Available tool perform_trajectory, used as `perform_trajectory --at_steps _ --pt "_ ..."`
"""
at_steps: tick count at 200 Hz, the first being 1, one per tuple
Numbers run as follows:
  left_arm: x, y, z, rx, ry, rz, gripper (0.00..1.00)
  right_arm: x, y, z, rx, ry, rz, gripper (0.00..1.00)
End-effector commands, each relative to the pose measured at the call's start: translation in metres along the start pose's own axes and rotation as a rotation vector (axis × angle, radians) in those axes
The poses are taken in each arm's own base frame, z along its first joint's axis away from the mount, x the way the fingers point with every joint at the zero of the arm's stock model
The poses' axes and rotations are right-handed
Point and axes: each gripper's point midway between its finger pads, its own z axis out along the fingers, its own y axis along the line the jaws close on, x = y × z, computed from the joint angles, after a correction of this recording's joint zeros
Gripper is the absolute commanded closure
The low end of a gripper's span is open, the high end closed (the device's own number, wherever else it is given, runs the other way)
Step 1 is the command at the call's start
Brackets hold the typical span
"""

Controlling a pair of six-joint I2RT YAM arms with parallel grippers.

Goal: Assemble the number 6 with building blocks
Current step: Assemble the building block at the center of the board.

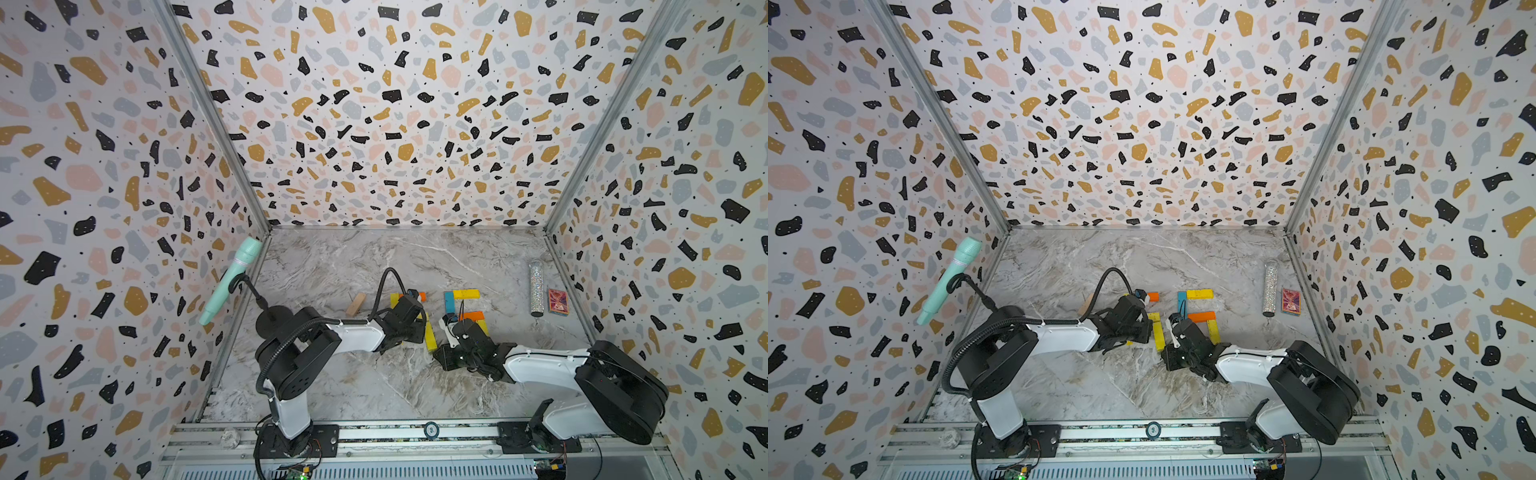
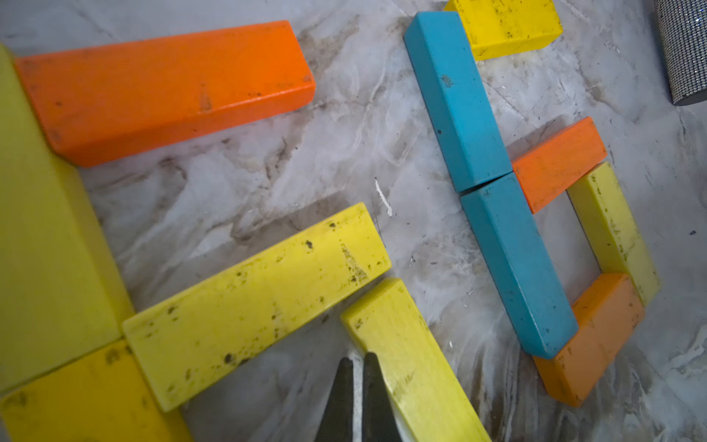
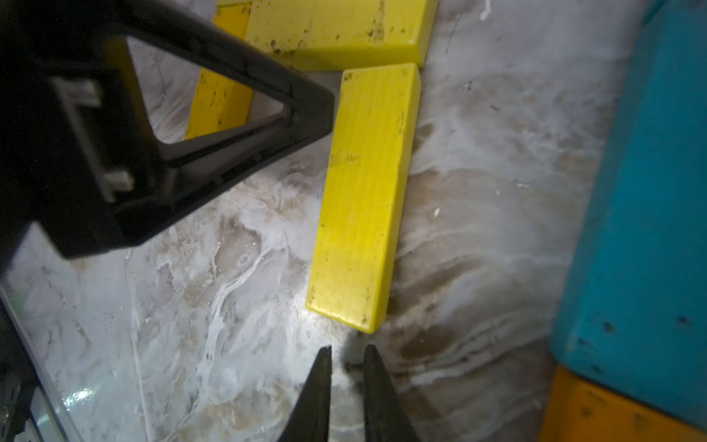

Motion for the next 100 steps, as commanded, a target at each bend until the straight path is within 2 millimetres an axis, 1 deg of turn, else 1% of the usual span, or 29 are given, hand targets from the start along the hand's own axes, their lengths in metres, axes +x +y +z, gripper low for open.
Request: perform_trajectory --at_steps 1,18,29,59,83,100 --pt "-0.01 -0.001 -0.008 0.008 -0.037 0.01 1.0 -0.002 0.004 0.002 -0.005 0.016 -0.013 0.82" --pt "-0.013 -0.002 -0.014 0.005 -0.042 0.01 1.0 -0.003 0.005 0.002 -0.006 0.016 -0.016 0.81" --pt "-0.017 -0.002 -0.022 -0.004 -0.05 0.016 1.0 -0.003 0.006 0.003 -0.006 0.016 -0.016 0.81" --pt "-0.038 -0.001 -0.056 -0.029 -0.122 0.016 1.0 -0.001 0.004 0.005 0.001 0.023 -0.015 0.81" --pt "-0.05 0.008 -0.085 -0.053 -0.181 0.001 1.0 -0.001 0.002 0.005 0.009 0.022 -0.013 0.82" --pt "-0.055 0.019 -0.099 -0.071 -0.213 -0.016 1.0 -0.001 0.003 0.006 0.006 0.024 -0.016 0.81"
